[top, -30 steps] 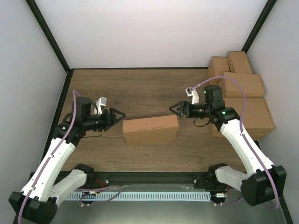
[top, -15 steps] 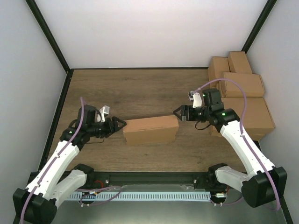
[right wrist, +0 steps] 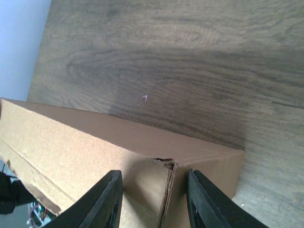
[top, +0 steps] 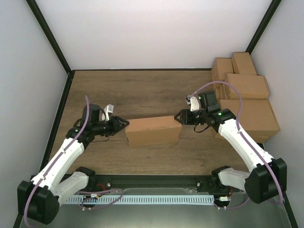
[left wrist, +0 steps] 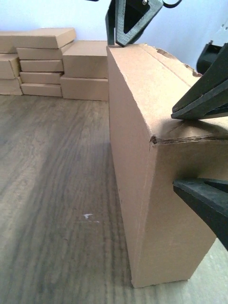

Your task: Fold the paper box

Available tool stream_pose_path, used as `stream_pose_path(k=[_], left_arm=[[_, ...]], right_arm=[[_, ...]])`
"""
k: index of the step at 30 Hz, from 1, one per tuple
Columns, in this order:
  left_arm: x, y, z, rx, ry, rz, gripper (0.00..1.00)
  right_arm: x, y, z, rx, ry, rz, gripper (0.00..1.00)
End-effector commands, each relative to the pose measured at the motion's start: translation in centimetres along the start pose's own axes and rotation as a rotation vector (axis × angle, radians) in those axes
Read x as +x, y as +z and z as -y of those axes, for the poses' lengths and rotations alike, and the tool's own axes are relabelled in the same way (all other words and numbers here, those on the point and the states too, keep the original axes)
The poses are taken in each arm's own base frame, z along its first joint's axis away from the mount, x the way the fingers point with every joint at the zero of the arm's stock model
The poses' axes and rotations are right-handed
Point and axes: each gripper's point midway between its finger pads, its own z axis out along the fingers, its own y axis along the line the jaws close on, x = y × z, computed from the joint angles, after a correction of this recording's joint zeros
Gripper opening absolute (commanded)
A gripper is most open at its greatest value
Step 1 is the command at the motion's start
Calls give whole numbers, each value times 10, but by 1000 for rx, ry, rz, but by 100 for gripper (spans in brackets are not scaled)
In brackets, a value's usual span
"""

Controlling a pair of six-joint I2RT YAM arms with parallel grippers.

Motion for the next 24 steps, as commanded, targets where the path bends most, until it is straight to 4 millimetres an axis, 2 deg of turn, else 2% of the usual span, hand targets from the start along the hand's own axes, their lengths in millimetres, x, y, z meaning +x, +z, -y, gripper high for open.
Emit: stream_pose_path(k=[1, 5, 7, 8, 9, 11, 14, 16, 17, 18, 21, 22, 24], left_arm=[[-37, -11, 66, 156, 140, 78, 35], [-64, -32, 111, 204, 260, 171, 36], [-65, -44, 125, 225, 353, 231, 36], [-60, -47, 124, 221, 390, 260, 38], [-56, -48, 115, 197, 410, 293, 41], [-42, -40, 76, 124, 374, 322, 57], [0, -19, 16, 87, 193, 230, 82], [23, -15, -9, 77, 103, 191, 97], [27, -22, -15, 68, 78, 212, 100], [27, -31, -17, 62, 66, 248, 100], [17, -65, -15, 49, 19, 407, 100], [14, -70, -17, 46, -2, 437, 100], [15, -65, -22, 38, -26, 429, 100]], right_arm=[[-49, -18, -50, -149, -87, 128, 38], [-84, -45, -83, -222, -191, 269, 38], [-84, -56, -93, -253, -253, 340, 39], [-74, -54, -87, -248, -259, 363, 41], [-64, -50, -76, -233, -244, 381, 47], [-35, -41, -55, -217, -198, 387, 64], [24, -11, -16, -187, -57, 273, 74], [53, -5, 4, -143, 16, 239, 82], [62, -7, 13, -109, 40, 243, 86], [66, -11, 17, -88, 51, 262, 89], [58, -26, 10, -113, 66, 336, 98], [54, -28, 12, -94, 74, 349, 99], [45, -25, 15, -56, 76, 339, 100]])
